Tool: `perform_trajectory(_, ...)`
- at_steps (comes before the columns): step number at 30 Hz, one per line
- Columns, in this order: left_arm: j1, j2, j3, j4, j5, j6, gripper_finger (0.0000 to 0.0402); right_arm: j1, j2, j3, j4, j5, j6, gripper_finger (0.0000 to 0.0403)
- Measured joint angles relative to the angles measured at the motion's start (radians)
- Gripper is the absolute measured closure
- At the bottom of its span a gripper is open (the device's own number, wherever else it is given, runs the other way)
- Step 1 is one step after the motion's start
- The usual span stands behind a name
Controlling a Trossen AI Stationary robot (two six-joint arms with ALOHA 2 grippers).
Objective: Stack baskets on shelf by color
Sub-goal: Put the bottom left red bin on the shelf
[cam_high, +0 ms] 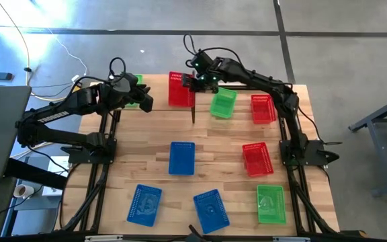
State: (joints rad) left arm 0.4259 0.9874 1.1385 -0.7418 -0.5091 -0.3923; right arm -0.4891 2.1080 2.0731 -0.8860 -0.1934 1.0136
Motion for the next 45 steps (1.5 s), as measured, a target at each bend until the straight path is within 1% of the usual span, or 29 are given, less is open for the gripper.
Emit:
perform_trajectory(11, 0.0, 0.0, 0.0, 0.001, 0.0, 0.002, 0.0314, -0.001, 0.008, -0.001, 0.022, -0.009, -0.017, 0.0403)
perform_trajectory(17, 0.0, 0.0, 0.0, 0.001, 0.0, 0.002, 0.0314, -0.001, 0.008, -0.001, 0.029, 0.019, -0.024, 0.0402)
perform_trajectory(27, 0.0, 0.0, 0.0, 0.001, 0.0, 0.003, 0.0314, -0.007, 0.008, -0.001, 0.041, 0.018, -0.02, 0.0402)
perform_trajectory(32, 0.0, 0.0, 0.0, 0.001, 0.0, 0.003, 0.0314, -0.021, 0.008, -0.001, 0.041, -0.026, -0.019, 0.0402)
perform_trajectory(37, 0.0, 0.0, 0.0, 0.001, 0.0, 0.003, 0.0314, -0.022, 0.007, -0.001, 0.041, -0.022, -0.02, 0.0401)
perform_trajectory(41, 0.0, 0.0, 0.0, 0.001, 0.0, 0.003, 0.0314, -0.022, 0.007, -0.001, 0.041, -0.017, -0.025, 0.0384)
perform_trajectory(43, 0.0, 0.0, 0.0, 0.001, 0.0, 0.003, 0.0314, -0.022, 0.007, -0.001, 0.041, -0.013, -0.024, 0.0367)
perform_trajectory(45, 0.0, 0.0, 0.0, 0.002, 0.0, 0.003, 0.0314, -0.021, 0.007, -0.001, 0.042, 0.018, -0.024, 0.0348)
